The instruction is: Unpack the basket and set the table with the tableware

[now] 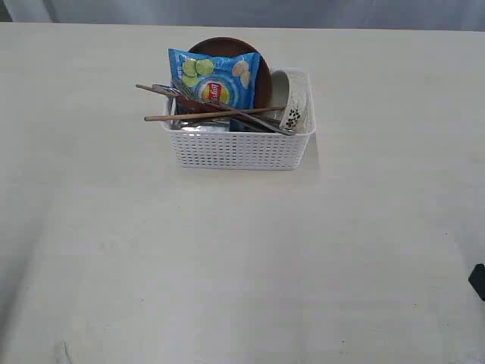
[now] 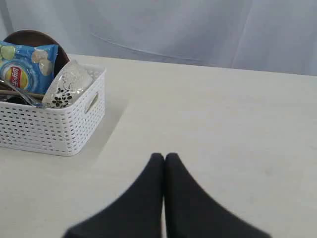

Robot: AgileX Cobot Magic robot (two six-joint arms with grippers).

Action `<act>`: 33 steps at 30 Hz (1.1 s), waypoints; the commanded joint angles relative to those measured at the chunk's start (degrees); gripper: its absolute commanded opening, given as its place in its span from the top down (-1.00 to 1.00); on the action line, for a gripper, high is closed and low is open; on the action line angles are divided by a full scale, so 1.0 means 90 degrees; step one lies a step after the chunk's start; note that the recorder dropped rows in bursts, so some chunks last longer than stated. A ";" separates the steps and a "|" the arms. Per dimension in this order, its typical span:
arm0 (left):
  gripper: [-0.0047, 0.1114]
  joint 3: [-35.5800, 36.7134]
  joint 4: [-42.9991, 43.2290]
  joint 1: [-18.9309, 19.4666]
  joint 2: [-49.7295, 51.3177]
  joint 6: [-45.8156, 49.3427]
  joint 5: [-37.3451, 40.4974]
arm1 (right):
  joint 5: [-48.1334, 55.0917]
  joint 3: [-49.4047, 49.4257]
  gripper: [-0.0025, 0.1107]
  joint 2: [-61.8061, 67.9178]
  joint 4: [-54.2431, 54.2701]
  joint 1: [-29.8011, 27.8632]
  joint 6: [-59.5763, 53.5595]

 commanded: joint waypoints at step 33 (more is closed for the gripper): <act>0.92 0.0024 0.0006 -0.0030 -0.0023 0.0019 -0.0014 | 0.0599 -0.4403 0.96 0.4262 0.0142 0.0311 0.0545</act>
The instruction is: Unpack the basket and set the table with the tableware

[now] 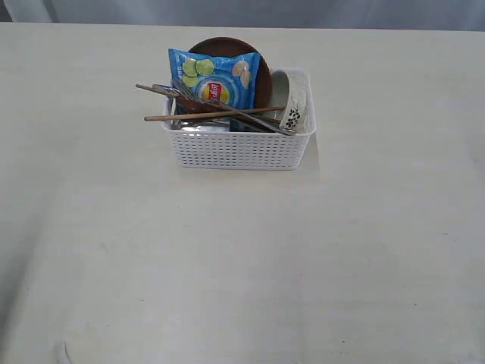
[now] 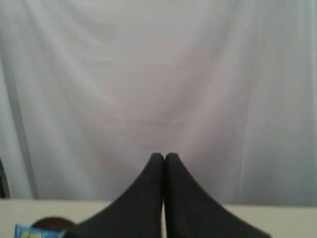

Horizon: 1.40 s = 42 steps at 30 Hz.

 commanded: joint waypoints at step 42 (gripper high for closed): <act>0.92 0.0024 0.0006 -0.0030 -0.0023 0.0019 -0.0014 | 0.6804 -0.8459 0.23 1.0776 0.2274 0.2272 -0.3535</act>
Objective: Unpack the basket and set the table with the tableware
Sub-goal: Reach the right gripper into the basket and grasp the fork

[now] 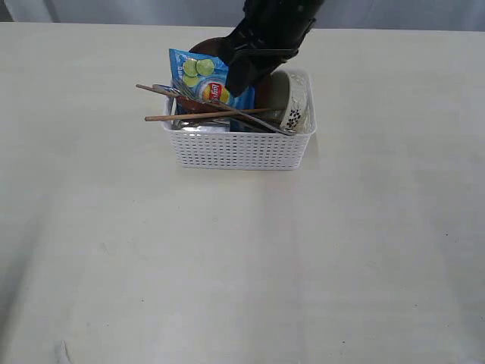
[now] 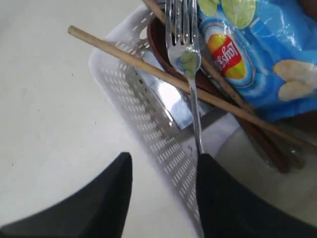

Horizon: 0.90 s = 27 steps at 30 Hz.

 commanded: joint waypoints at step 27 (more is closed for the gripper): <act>0.92 0.0024 0.0006 -0.0030 -0.0023 0.0019 -0.0014 | -0.0150 -0.0682 0.24 0.1366 0.0171 -0.0010 -0.0145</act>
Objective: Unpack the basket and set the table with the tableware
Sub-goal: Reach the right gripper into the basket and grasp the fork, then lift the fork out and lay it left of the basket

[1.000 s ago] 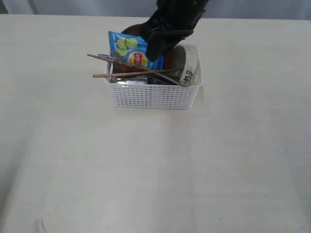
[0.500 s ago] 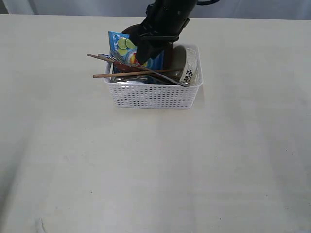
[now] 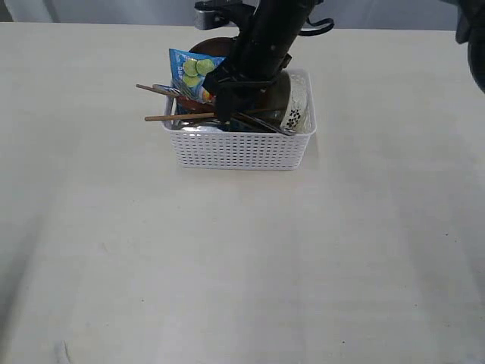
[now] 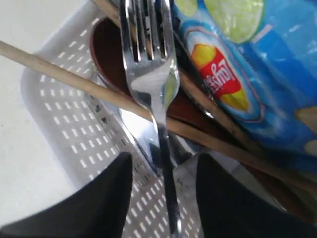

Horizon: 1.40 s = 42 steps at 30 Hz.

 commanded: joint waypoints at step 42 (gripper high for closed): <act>0.92 0.0024 0.0006 -0.0030 -0.0023 0.0019 -0.0014 | -0.2761 0.1775 0.96 -0.0835 -0.1611 0.3458 0.8043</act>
